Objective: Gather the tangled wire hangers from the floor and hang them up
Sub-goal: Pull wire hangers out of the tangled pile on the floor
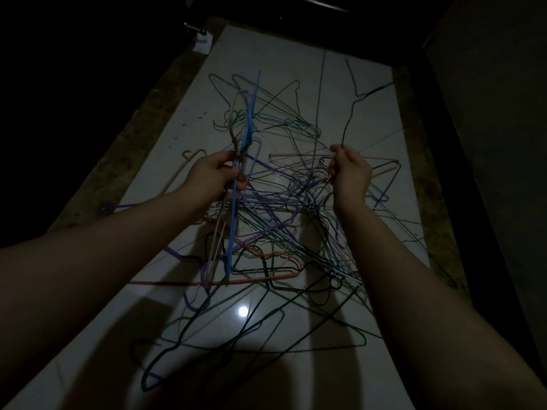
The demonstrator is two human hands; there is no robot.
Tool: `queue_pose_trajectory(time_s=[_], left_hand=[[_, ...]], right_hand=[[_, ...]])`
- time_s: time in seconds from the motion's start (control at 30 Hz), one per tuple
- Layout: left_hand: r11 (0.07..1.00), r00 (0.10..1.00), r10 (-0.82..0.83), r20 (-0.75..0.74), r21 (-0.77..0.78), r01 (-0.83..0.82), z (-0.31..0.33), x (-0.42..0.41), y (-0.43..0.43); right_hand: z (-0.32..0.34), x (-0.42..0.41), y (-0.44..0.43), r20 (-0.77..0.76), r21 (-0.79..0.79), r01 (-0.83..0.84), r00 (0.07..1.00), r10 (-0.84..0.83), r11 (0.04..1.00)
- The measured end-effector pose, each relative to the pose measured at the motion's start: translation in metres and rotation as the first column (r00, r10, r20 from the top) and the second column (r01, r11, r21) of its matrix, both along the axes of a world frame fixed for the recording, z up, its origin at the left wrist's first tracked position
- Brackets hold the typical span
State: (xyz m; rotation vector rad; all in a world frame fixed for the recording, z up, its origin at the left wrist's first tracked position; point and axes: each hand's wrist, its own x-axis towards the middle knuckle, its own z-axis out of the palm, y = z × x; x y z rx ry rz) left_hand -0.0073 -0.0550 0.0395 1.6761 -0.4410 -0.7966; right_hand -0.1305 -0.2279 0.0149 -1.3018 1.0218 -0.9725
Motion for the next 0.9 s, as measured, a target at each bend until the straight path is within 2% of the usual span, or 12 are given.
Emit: queue_pose_trajectory(time_s=[0.13,0.3,0.53,0.8,0.9], left_hand=[[0.999,0.999,0.036,0.027,-0.029,-0.036,0.011,0.005,-0.007],[0.99,0.998,0.064,0.024,-0.124,-0.061,0.033,0.009,-0.013],[0.963,0.988,0.137,-0.065,-0.225,-0.148,0.054,0.017,-0.019],[0.968,0.987,0.131,-0.088,-0.204,-0.147,0.045,0.015,-0.019],[0.967,0.984,0.122,-0.127,-0.21,-0.147,0.044,0.015,-0.019]], right_hand=[[0.043,0.014,0.005,0.077,-0.068,-0.038,0.996,0.043,0.997],[0.071,0.025,0.014,0.061,-0.082,-0.126,0.989,0.131,0.989],[0.062,0.036,0.052,0.016,0.078,-0.261,0.965,0.26,0.962],[0.04,0.038,0.09,-0.159,0.042,-0.393,0.905,0.394,0.919],[0.039,0.038,0.094,-0.146,0.041,-0.416,0.897,0.417,0.909]])
